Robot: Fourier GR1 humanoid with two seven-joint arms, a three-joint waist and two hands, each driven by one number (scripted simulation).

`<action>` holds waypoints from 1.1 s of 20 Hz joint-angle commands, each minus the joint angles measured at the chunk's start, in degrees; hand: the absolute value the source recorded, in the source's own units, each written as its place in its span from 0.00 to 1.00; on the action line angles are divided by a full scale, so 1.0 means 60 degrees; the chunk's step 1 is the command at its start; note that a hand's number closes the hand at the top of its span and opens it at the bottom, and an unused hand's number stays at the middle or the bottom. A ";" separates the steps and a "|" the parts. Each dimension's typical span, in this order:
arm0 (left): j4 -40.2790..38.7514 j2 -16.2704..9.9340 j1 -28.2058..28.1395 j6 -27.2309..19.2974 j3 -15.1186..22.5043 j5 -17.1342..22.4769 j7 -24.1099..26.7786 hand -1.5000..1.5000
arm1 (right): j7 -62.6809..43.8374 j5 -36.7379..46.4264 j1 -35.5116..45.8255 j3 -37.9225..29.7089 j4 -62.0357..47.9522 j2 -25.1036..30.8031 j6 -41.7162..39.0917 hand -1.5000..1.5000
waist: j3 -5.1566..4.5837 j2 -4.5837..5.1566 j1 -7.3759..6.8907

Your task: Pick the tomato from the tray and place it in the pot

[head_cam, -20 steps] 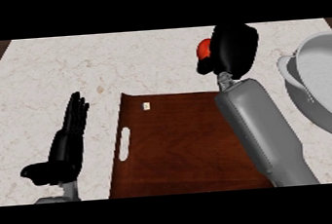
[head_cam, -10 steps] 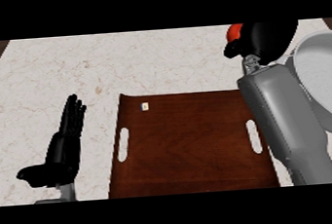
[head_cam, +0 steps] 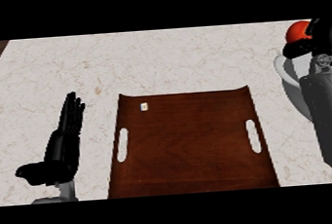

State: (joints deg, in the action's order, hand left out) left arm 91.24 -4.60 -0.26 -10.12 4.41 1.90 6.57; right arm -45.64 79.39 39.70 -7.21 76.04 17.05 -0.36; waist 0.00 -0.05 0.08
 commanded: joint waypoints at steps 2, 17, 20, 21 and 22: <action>0.0040 0.0193 -0.0067 -0.0040 0.0147 -0.0114 -0.0003 0.50 | 0.1044 -0.0694 -0.0408 -0.1037 -0.0436 0.1218 0.0226 1.00 | 0.0001 0.0014 -0.0029; 0.0396 0.0138 -0.0274 0.0244 0.0019 0.0023 -0.0190 0.50 | 0.3668 -0.2617 -0.1058 -0.2742 -0.4997 0.2202 0.1497 1.00 | 0.0008 0.0043 -0.0139; 0.0004 0.0318 0.0208 0.0026 0.0209 -0.0320 -0.0133 0.50 | 0.2923 -0.2536 -0.1027 -0.2904 -0.5855 0.2131 0.1134 1.00 | 0.0010 0.0080 -0.0156; -0.0038 0.0257 0.0036 0.0141 -0.0016 -0.0096 0.0093 0.50 | 0.2621 -0.2753 -0.1124 -0.3225 -0.5902 0.1987 0.1462 0.00 | 0.0008 0.0065 -0.0141; -0.0292 0.0431 0.0430 -0.0033 0.0136 -0.0282 -0.0160 0.50 | 0.2593 -0.2802 -0.0735 -0.3219 -0.6349 0.2105 0.1185 0.00 | 0.0009 0.0074 -0.0144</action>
State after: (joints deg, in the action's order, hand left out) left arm 91.43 -3.14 0.40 -9.44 4.80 1.04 5.78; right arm -27.85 63.48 33.98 -24.63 44.46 29.32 7.07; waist 0.06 0.31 -0.72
